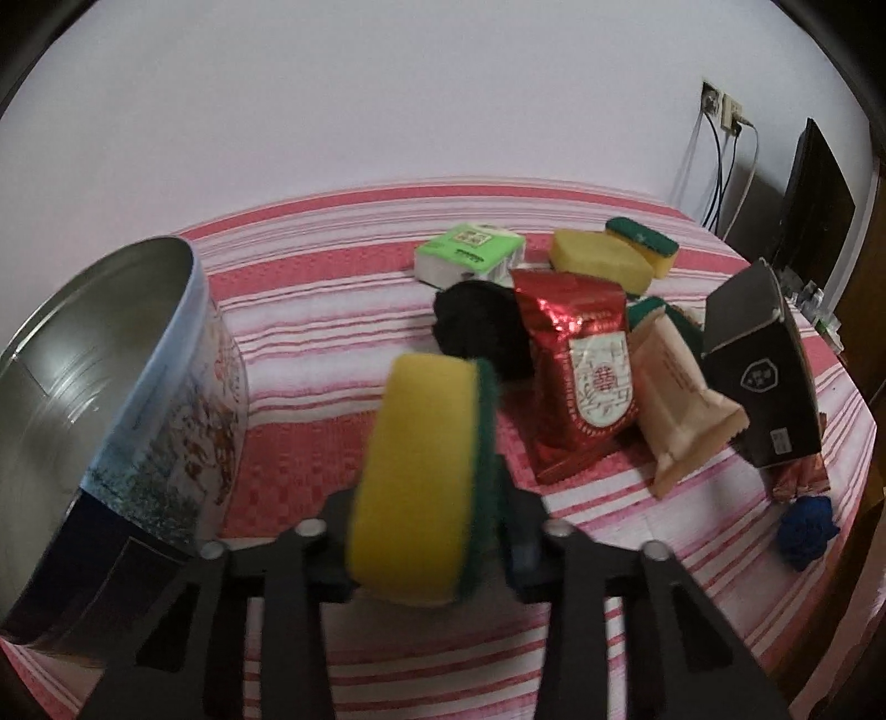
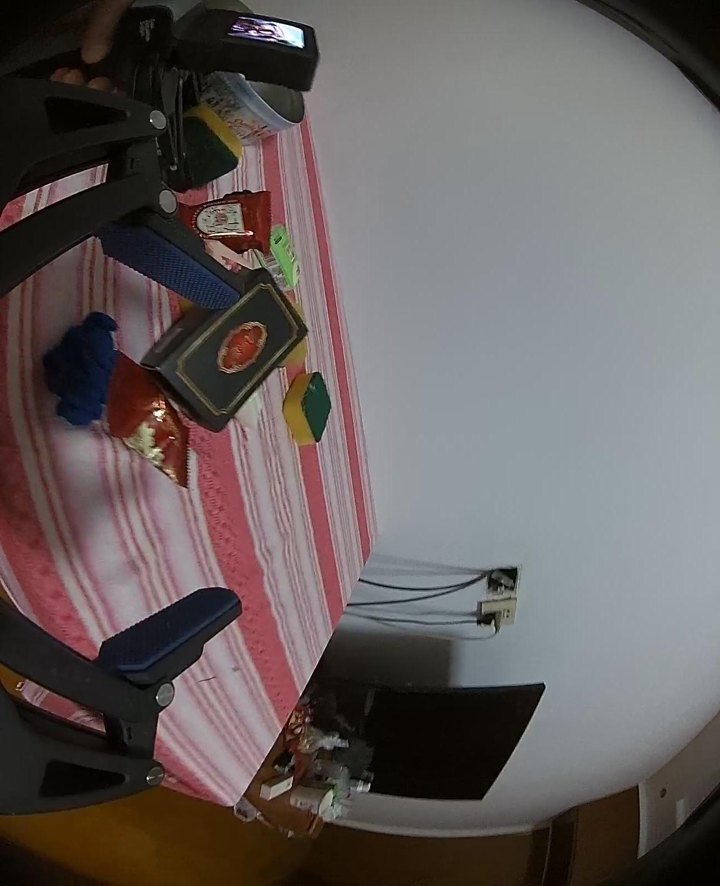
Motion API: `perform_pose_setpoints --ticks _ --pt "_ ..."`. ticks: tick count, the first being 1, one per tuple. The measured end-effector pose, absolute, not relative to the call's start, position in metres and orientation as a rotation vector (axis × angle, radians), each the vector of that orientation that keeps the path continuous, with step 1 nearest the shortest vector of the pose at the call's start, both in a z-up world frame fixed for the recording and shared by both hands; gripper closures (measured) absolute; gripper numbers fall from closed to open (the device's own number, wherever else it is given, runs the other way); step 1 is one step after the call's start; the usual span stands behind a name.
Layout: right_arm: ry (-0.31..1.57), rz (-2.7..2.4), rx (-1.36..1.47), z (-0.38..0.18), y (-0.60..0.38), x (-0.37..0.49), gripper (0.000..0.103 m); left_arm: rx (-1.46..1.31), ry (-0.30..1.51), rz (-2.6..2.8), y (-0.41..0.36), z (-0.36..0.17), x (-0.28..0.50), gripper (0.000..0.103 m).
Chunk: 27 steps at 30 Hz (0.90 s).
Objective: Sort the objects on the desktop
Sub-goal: 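Grasp the yellow-green sponge with the left gripper while the right grasps the black box, then carry the sponge and black box over the silver tin and release both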
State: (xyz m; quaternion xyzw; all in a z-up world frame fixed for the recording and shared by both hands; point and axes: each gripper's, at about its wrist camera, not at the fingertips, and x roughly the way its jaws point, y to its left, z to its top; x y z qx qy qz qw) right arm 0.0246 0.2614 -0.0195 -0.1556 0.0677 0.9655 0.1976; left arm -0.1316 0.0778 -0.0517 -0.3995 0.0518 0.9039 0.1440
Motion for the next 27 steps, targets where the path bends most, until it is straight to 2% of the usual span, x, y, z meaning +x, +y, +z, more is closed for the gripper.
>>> perform_pose_setpoints --ticks 8,18,24,25,27 --pt "0.092 2.88 -0.565 -0.012 0.273 -0.002 0.001 -1.124 0.151 2.611 0.076 -0.049 -0.13 0.075" --pt "-0.297 2.928 -0.769 -0.028 0.257 -0.059 0.001 -0.971 0.12 2.643 0.067 -0.01 -0.104 0.075" --pt "-0.32 2.918 -0.913 -0.044 0.255 -0.087 0.001 -0.969 0.112 2.654 0.064 -0.008 -0.104 0.075" --pt "-0.324 2.915 -0.921 -0.045 0.256 -0.088 0.004 -0.969 0.109 2.653 0.063 -0.008 -0.103 0.075" --pt "-0.326 2.919 -0.975 -0.05 0.257 -0.093 0.028 -0.968 0.106 2.654 0.062 -0.007 -0.102 0.075"
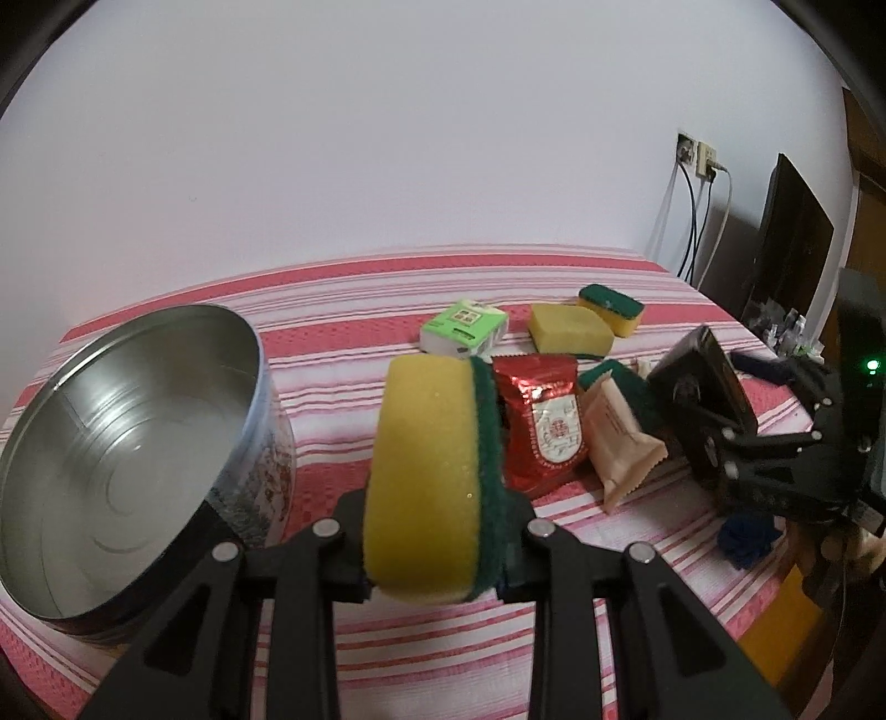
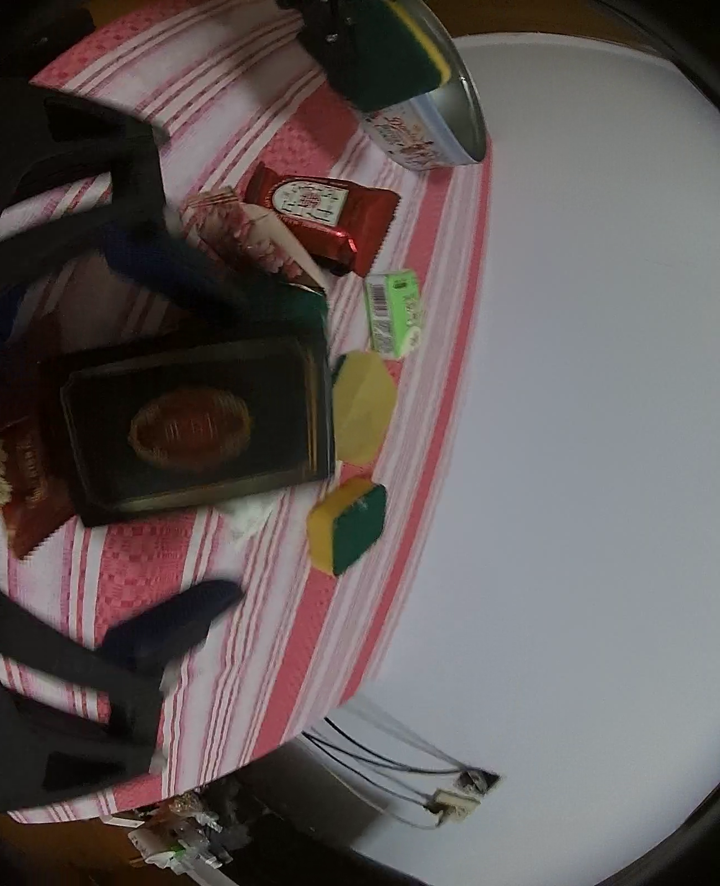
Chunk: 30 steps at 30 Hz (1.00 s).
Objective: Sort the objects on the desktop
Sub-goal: 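Carry the sponge and black box over the silver tin and release both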
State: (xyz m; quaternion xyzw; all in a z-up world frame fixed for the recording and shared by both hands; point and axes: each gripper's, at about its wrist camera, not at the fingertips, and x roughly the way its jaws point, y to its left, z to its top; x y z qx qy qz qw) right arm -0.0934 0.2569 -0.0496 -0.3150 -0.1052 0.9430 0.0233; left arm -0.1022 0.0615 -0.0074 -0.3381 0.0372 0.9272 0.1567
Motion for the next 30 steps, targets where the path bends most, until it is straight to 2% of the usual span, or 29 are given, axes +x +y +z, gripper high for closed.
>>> perform_pose_setpoints --ticks 1,5,10,16,20,30 --pt "-0.315 2.914 -1.01 -0.051 0.258 -0.096 0.039 -0.968 0.101 2.652 0.06 -0.007 -0.102 0.075" --pt "-0.187 2.931 -1.008 -0.043 0.269 -0.092 0.042 -0.956 0.095 2.656 0.057 -0.005 -0.1 0.075" --pt "0.041 2.991 -0.835 -0.003 0.271 -0.073 0.043 -0.911 0.053 2.677 0.045 0.006 -0.095 0.075" --pt "0.076 3.065 -0.687 0.021 0.223 -0.057 0.043 -0.88 0.037 2.738 0.024 0.013 -0.091 0.075" --pt "0.043 3.137 -0.687 0.021 0.18 -0.058 0.043 -0.888 0.027 2.794 0.004 0.015 -0.091 0.075" --pt "0.168 3.344 -0.771 0.022 0.092 -0.093 0.043 -0.894 -0.063 2.968 -0.069 0.018 -0.088 0.075"
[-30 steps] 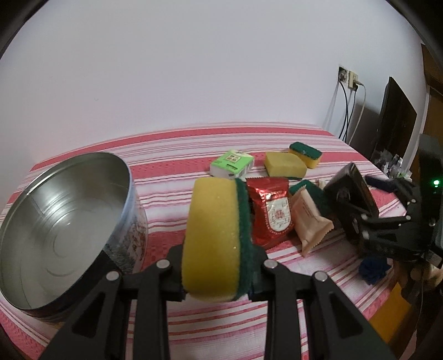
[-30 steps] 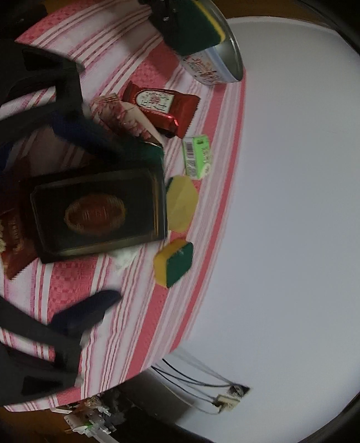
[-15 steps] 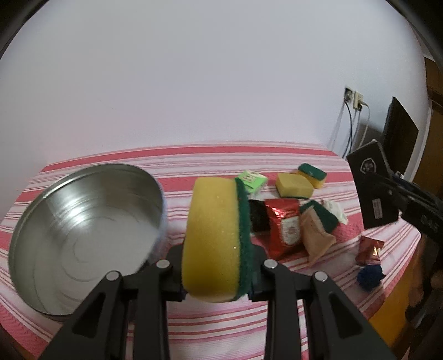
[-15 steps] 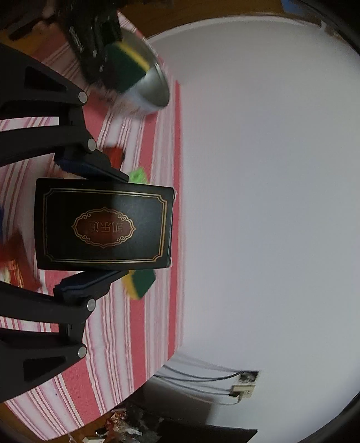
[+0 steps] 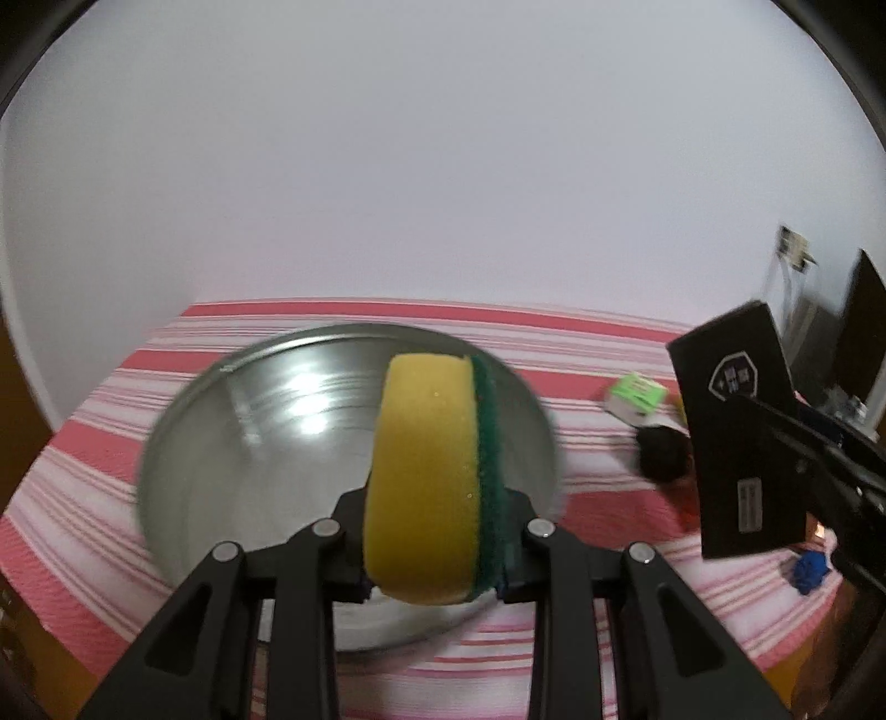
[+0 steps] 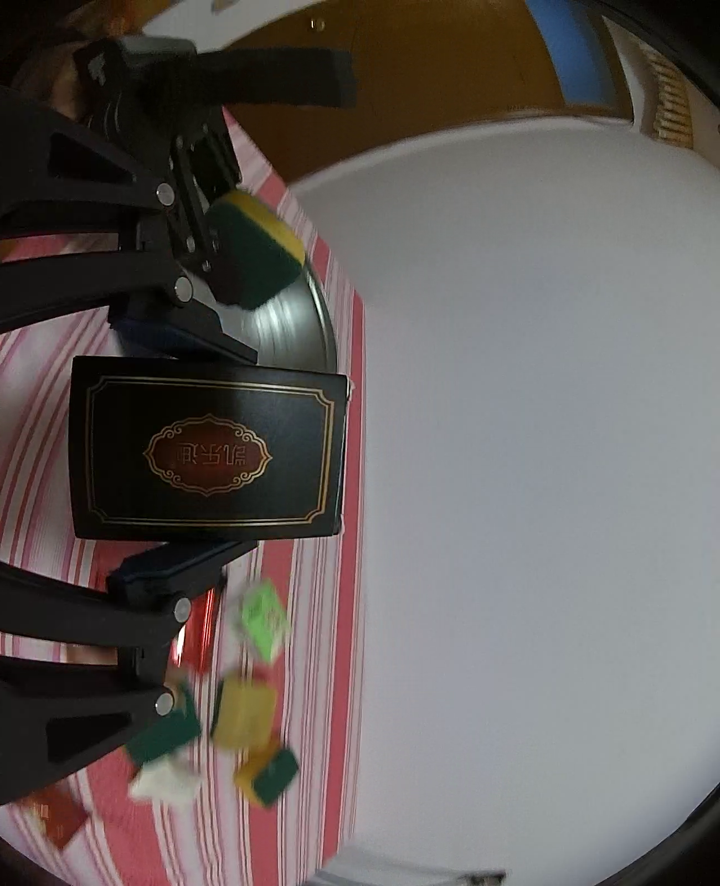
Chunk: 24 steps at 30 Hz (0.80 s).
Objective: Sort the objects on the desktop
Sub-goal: 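Carry the sponge and black box over the silver tin and release both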
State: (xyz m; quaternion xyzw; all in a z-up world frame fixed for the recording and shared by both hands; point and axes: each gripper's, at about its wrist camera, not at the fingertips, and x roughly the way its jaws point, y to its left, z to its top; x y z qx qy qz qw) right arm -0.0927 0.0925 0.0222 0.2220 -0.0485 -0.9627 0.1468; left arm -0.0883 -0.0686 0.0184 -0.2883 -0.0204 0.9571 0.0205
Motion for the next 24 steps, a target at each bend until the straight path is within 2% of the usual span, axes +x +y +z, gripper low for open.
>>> perform_pose_setpoints --ticks 11,24 --pt "-0.111 -2.676 0.593 0.028 0.014 -0.146 0.043 -0.945 -0.15 3.132 -0.136 0.022 -0.1 0.075" --pt "-0.096 -2.737 0.722 0.008 -0.014 -0.217 0.043 -1.085 -0.117 3.201 -0.152 0.011 -0.142 0.075"
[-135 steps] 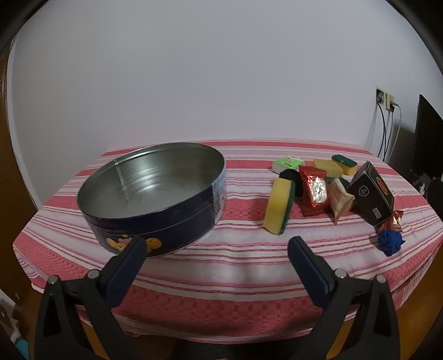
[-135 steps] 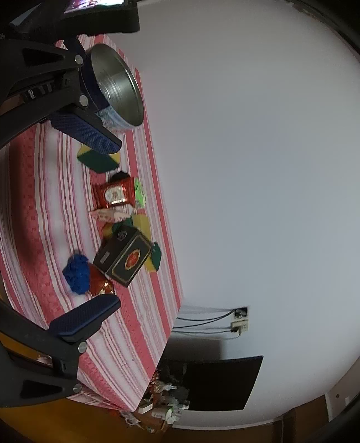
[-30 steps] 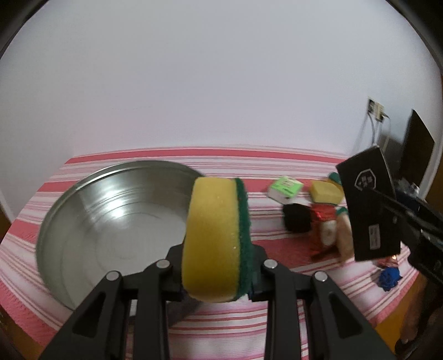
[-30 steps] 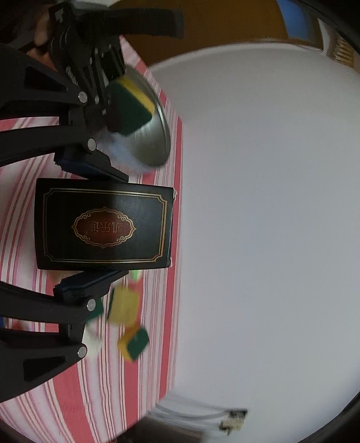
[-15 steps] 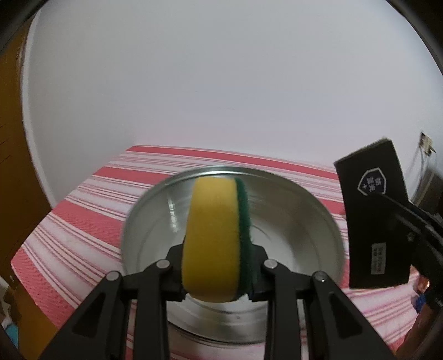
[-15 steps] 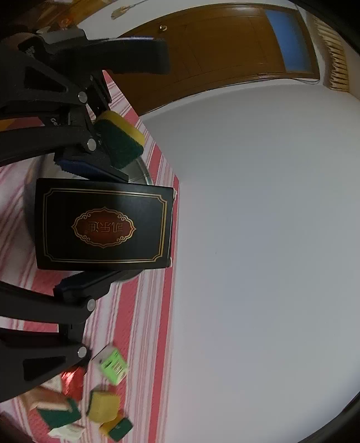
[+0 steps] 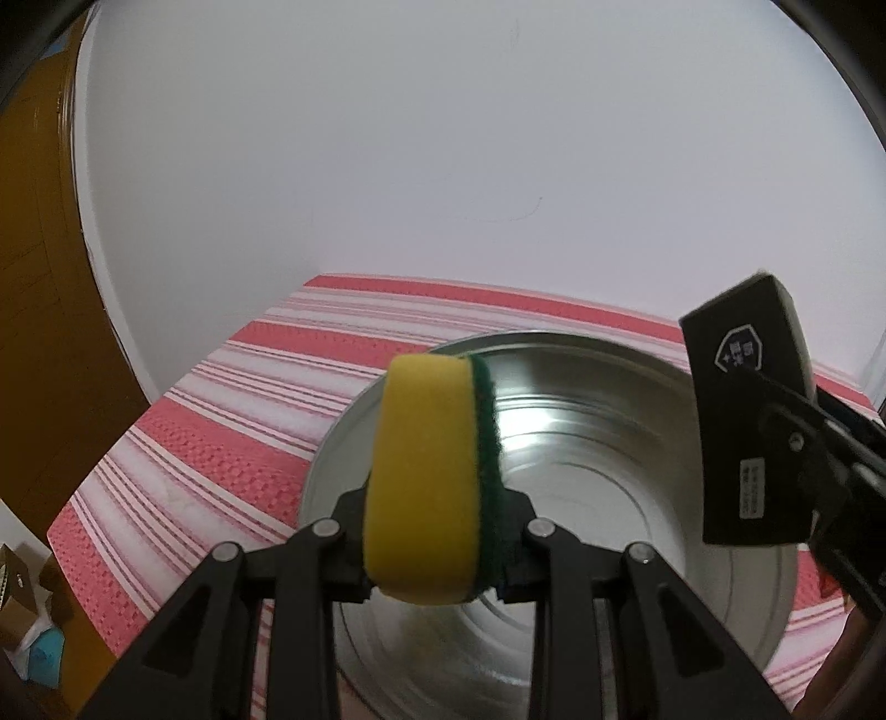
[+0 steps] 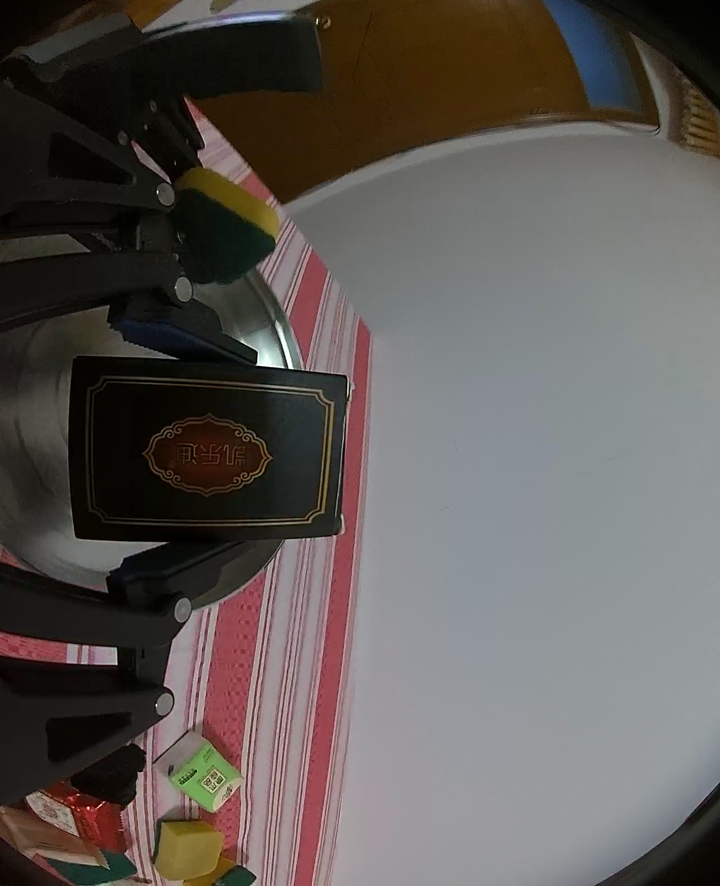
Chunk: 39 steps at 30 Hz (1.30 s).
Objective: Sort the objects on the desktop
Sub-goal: 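Carry the sponge and black box over the silver tin and release both, then withdraw both grippers from the tin toward the remaining objects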
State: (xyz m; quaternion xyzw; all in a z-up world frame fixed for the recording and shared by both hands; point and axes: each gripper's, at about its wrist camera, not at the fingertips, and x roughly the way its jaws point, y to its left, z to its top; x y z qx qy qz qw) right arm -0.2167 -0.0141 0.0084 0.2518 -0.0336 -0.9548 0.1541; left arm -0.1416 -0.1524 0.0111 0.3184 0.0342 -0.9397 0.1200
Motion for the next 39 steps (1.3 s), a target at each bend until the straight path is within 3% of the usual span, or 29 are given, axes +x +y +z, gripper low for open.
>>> perform_pose_setpoints --ticks 5,8,10,12,14,18,39 --pt "-0.099 -2.743 0.818 -0.003 -0.015 -0.238 0.037 0.946 0.07 -2.713 -0.153 0.006 -0.151 0.069" --pt "-0.155 -2.73 0.849 -0.011 -0.008 -0.246 0.026 0.908 0.046 -2.703 -0.153 0.005 -0.148 0.043" --pt "-0.144 -2.748 0.847 -0.012 -0.009 -0.245 0.026 0.86 0.023 -2.7 -0.151 0.006 -0.145 0.033" --pt "-0.101 -2.778 0.833 -0.012 -0.007 -0.247 0.026 0.804 0.009 -2.7 -0.15 0.007 -0.139 0.014" --pt "-0.07 -2.806 0.817 -0.005 -0.014 -0.231 0.026 0.726 0.015 -2.69 -0.149 0.008 -0.131 0.001" --pt "-0.031 -2.836 0.783 0.003 -0.014 -0.219 0.025 0.616 0.024 -2.685 -0.146 0.01 -0.118 0.001" --pt "-0.048 -2.94 0.762 0.009 0.005 -0.192 0.02 0.644 0.111 -2.711 -0.133 -0.001 -0.104 0.001"
